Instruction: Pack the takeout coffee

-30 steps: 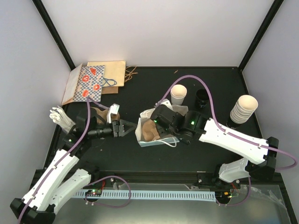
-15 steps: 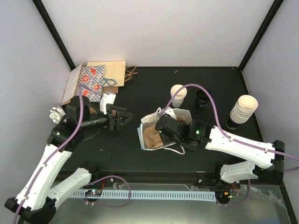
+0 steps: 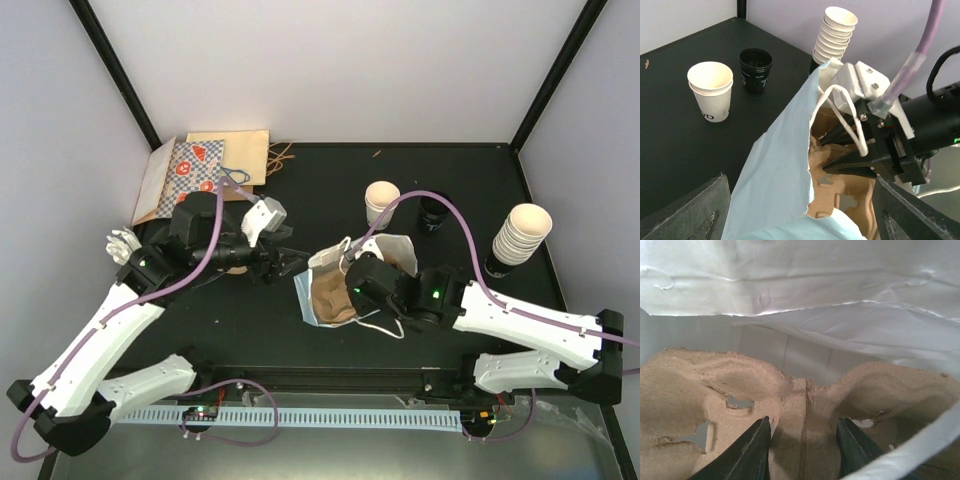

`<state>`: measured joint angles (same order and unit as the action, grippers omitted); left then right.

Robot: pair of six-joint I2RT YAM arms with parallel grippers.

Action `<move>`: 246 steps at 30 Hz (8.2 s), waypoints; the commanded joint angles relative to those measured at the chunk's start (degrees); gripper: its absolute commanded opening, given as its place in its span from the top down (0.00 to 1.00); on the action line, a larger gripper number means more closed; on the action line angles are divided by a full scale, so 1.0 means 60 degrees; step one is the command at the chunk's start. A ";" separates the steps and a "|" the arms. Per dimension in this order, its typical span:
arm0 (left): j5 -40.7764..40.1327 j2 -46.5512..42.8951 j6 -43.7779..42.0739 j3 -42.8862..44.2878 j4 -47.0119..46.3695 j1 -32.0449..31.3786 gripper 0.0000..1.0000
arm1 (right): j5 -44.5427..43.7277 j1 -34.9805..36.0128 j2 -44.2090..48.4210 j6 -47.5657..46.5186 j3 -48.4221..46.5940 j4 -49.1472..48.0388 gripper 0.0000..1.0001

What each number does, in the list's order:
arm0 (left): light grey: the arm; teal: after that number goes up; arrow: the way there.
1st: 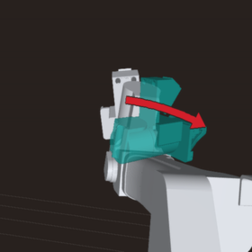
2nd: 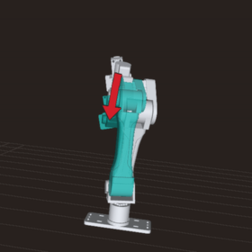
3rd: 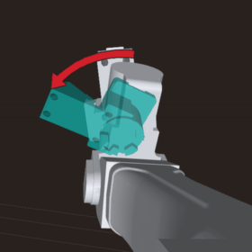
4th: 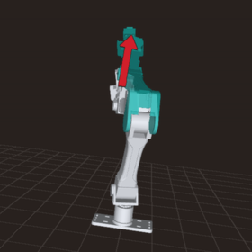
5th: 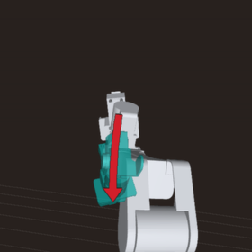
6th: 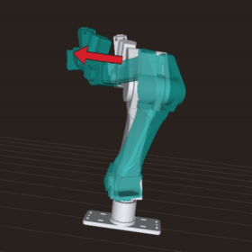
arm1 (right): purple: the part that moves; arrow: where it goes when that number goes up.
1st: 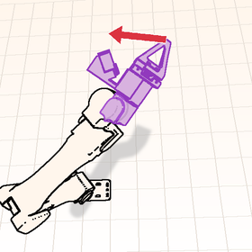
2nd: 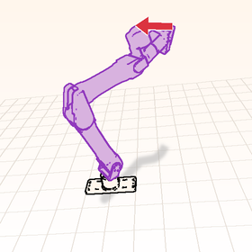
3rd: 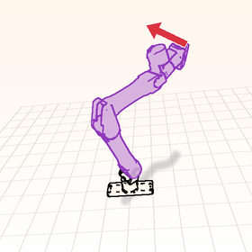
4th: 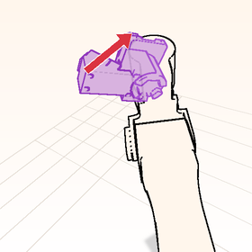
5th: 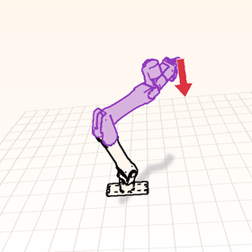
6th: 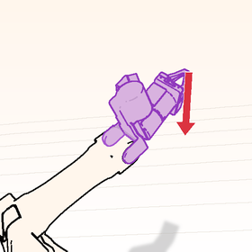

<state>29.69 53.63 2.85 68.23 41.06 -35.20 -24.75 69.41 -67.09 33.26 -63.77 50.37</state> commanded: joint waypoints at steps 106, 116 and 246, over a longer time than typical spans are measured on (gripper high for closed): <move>-0.1211 0.2262 0.4711 0.0535 -0.3448 -0.1941 0.30 | -0.0550 0.0052 0.1084 -0.0147 0.1018 -0.0529 0.62; -0.0959 0.2807 0.4790 0.0775 -0.3594 -0.2076 0.29 | -0.0569 0.0058 0.1075 -0.0177 0.1033 -0.0544 0.62; 0.0171 0.2864 0.2745 0.1186 0.0139 -0.0711 0.69 | 0.0195 -0.0241 0.0332 0.0461 0.1003 0.0416 0.64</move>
<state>28.77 71.94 18.26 74.96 43.46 -39.81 -25.74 68.55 -64.45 36.29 -57.52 53.06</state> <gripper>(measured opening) 0.319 0.365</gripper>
